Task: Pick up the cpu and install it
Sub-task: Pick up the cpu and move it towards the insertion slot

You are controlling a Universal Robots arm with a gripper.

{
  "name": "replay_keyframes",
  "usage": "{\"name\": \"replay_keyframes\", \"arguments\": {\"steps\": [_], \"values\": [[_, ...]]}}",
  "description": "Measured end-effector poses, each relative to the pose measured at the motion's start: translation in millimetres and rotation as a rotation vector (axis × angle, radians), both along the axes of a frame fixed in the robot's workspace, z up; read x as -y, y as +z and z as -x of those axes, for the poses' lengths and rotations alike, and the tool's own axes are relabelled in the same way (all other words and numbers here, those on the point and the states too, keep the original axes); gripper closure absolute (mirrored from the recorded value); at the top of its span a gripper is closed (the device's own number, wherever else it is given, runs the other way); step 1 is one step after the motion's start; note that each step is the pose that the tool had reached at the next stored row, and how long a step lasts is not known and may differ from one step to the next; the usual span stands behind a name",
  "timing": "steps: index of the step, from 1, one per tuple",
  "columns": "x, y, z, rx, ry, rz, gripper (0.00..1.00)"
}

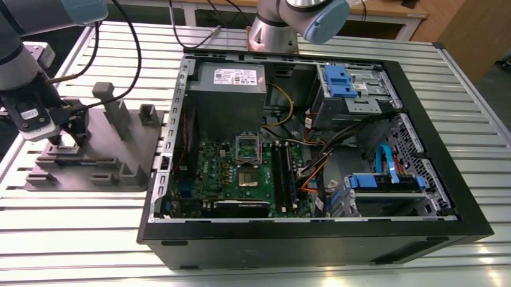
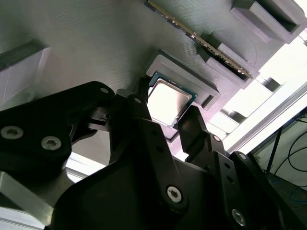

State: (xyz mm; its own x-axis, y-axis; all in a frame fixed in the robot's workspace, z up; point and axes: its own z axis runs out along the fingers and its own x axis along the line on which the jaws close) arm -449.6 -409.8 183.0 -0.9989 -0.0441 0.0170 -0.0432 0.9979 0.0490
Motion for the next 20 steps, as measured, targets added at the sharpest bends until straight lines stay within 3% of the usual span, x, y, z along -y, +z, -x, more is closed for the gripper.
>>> {"name": "replay_keyframes", "arguments": {"steps": [20], "values": [[0.0,0.9,0.0,0.0,0.01,-0.0003,0.48]]}}
